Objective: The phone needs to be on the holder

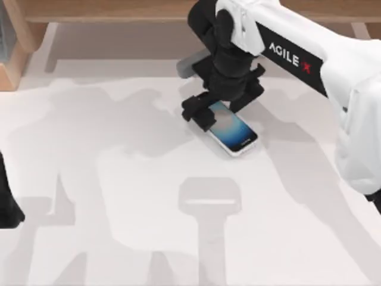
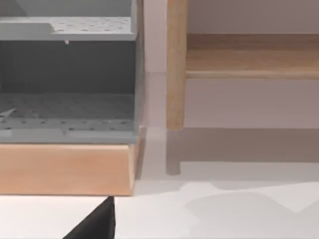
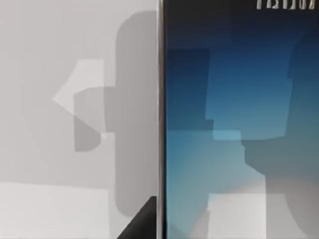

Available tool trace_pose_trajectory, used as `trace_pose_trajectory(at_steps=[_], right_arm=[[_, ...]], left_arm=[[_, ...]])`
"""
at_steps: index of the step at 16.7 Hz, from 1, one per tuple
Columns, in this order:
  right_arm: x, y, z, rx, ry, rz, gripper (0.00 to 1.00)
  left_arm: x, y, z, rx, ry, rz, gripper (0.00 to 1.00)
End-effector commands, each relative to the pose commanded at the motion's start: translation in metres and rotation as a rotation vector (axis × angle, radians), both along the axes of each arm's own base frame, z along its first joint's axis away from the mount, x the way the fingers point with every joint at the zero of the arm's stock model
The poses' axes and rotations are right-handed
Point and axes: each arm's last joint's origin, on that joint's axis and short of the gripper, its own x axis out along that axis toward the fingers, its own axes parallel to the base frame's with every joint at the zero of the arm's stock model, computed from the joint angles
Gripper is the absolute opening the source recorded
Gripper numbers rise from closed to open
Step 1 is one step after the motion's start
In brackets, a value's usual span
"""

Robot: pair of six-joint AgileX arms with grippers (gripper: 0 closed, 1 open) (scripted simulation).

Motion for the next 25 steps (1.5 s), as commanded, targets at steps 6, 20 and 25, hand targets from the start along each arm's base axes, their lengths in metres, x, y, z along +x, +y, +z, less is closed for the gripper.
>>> trace_pose_trajectory(at_steps=[6,20,25], right_arm=[[0.000,0.000,0.009,0.002,-0.001,-0.002,0.00],[-0.012,-0.130,0.141,0.373,-0.172,0.016,0.00],[-0.043,-0.261,0.173,0.518,-0.388,-0.080,0.00]], left_arm=[[0.000,0.000,0.000,0.000,0.000,0.000,1.00],[0.000,0.000,0.000,0.000,0.000,0.000,1.00],[0.000,0.000,0.000,0.000,0.000,0.000,1.00]])
